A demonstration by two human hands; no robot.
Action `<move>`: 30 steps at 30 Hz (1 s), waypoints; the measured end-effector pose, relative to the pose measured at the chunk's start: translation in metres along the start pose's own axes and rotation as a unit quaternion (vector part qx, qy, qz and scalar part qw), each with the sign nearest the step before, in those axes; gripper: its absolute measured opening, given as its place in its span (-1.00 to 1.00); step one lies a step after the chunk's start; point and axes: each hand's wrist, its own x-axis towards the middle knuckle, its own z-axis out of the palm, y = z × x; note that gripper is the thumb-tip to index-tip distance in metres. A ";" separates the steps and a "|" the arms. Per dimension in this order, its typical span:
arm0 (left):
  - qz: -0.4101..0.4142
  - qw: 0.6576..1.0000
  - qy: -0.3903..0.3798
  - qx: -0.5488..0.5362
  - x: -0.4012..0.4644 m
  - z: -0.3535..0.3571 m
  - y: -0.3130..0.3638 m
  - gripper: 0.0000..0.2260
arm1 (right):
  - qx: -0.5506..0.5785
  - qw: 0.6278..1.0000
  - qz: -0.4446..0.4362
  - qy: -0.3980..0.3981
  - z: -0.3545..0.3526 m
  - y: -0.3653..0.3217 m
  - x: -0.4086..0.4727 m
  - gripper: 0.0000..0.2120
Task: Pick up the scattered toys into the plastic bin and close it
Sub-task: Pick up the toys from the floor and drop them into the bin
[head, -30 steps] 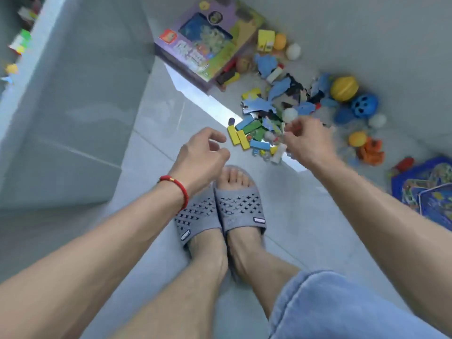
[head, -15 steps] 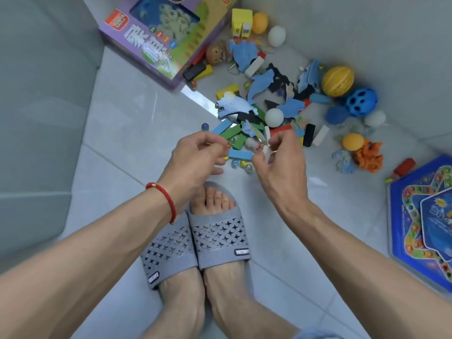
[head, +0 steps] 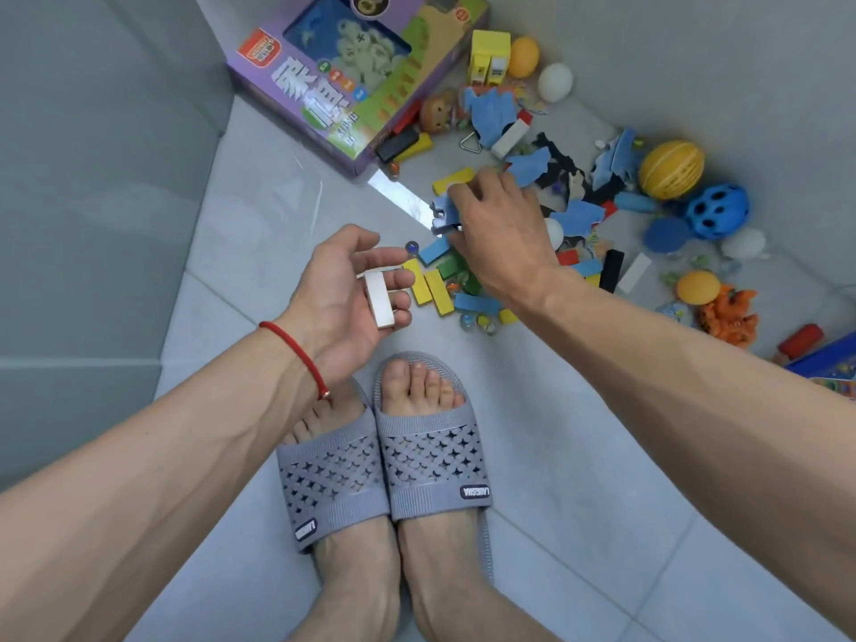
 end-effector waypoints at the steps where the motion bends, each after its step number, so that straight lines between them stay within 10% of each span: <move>1: 0.001 1.000 -0.001 0.001 0.001 -0.001 0.000 -0.76 | -0.001 1.000 0.010 0.012 0.005 -0.001 0.003 -0.69; 10: 0.005 1.000 -0.017 -0.008 0.008 0.007 0.002 -0.77 | 0.023 0.996 0.075 0.044 0.012 0.009 0.011 -0.67; 20: 0.050 0.992 -0.044 -0.107 0.019 0.012 0.002 -0.86 | 0.374 0.926 -0.027 0.031 -0.054 -0.033 -0.036 -0.74; 25: 0.062 0.995 0.048 -0.061 0.020 -0.011 -0.003 -0.79 | 0.137 0.984 0.112 0.010 -0.030 0.043 0.020 -0.68; 30: 0.060 0.994 0.074 -0.050 0.017 -0.033 0.000 -0.79 | -0.017 0.997 0.021 -0.067 -0.016 0.072 0.043 -0.51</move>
